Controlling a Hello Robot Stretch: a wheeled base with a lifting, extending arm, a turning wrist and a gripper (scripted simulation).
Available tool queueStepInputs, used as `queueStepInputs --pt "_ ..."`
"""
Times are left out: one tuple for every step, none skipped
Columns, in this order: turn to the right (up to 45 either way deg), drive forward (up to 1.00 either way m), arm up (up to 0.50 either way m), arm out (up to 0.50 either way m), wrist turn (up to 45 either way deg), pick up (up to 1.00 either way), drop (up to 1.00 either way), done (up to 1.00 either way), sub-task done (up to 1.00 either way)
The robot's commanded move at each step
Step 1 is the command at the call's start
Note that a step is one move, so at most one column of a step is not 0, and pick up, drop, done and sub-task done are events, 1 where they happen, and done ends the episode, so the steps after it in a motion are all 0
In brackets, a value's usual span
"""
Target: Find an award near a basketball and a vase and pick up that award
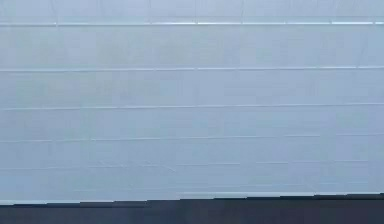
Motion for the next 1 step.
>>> queueStepInputs --pt "42.0 0.00 0.00 0.00 0.0 0.00 0.00 0.00 0.00"
